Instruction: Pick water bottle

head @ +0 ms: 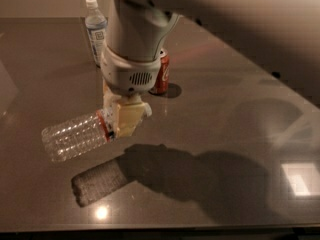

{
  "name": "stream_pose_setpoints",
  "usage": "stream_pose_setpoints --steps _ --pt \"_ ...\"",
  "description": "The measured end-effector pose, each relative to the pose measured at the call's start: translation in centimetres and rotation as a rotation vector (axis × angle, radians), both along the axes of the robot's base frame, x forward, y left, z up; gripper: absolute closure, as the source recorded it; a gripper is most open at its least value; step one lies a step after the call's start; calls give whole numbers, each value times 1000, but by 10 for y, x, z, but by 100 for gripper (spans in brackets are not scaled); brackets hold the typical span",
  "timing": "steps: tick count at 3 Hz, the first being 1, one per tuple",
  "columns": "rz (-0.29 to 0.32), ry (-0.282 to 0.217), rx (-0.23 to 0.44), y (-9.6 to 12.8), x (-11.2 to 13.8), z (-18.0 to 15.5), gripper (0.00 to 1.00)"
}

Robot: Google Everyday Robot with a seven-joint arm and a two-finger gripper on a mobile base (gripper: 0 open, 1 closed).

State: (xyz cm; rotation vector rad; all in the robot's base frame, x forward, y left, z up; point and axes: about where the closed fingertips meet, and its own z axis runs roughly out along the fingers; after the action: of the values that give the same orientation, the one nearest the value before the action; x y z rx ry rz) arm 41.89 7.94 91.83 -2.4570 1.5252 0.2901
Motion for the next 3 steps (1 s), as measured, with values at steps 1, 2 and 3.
stream_pose_setpoints --steps 1,2,3 --pt "-2 -13 11 -13 22 50 100" --pt "-2 -84 74 -8 45 101 100" --pt "-15 -155 154 5 55 127 100"
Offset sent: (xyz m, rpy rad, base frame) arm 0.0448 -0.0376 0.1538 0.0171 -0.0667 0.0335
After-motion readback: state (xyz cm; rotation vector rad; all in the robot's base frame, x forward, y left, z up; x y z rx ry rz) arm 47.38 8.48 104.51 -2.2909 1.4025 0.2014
